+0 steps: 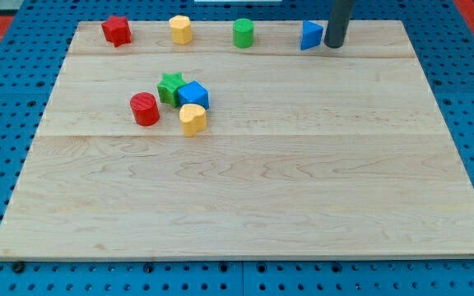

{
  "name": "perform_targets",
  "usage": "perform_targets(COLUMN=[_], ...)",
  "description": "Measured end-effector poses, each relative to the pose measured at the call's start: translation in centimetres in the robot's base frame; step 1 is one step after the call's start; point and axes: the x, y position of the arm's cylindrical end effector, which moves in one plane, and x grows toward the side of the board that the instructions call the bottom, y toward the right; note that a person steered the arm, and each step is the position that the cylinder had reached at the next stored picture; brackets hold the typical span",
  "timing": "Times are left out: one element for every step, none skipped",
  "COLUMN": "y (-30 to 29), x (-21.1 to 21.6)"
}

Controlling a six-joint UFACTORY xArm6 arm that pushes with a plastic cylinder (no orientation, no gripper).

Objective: Slide the green star bottom left to the green circle

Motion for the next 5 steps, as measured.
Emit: perform_targets(y=[-1.1,-1.5,0.7,0.1,-8.4], x=[0.0,-0.9,3.6,13.4,15.0])
